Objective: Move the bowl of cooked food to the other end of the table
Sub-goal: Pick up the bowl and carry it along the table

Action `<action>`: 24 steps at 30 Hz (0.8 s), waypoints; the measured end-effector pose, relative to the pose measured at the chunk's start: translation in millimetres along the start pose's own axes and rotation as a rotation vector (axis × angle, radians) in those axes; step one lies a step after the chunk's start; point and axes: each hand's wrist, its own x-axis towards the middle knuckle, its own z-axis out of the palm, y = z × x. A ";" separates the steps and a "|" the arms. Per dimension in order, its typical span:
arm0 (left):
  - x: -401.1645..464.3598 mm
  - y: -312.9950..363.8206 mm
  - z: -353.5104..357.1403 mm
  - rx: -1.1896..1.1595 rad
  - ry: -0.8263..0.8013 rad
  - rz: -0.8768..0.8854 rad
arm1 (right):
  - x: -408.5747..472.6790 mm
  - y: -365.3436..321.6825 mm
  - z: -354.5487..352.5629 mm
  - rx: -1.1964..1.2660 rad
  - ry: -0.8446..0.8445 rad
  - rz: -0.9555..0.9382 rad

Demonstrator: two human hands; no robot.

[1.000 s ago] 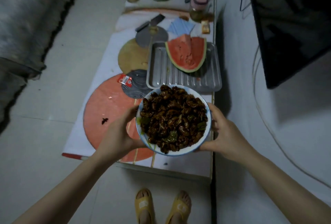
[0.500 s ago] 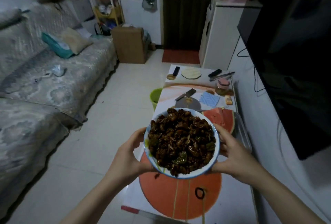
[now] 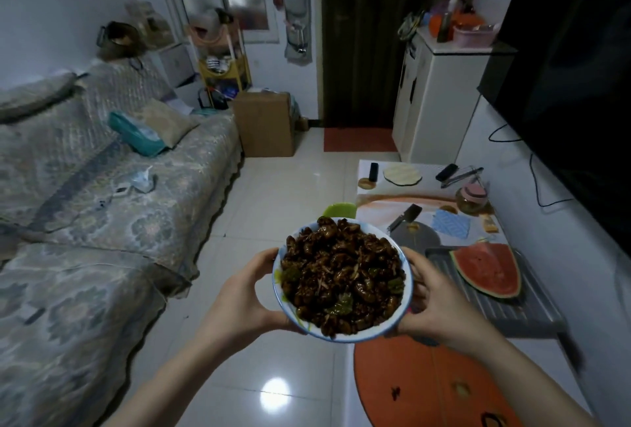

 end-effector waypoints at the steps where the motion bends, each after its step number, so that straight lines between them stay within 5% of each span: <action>1: 8.6 -8.0 -9.0 0.000 0.000 -0.002 | 14.0 -0.8 6.0 -0.001 0.000 0.000; 24: 460.7 -185.8 -188.7 -0.023 -0.206 0.117 | 465.5 -2.3 35.1 0.096 0.241 0.048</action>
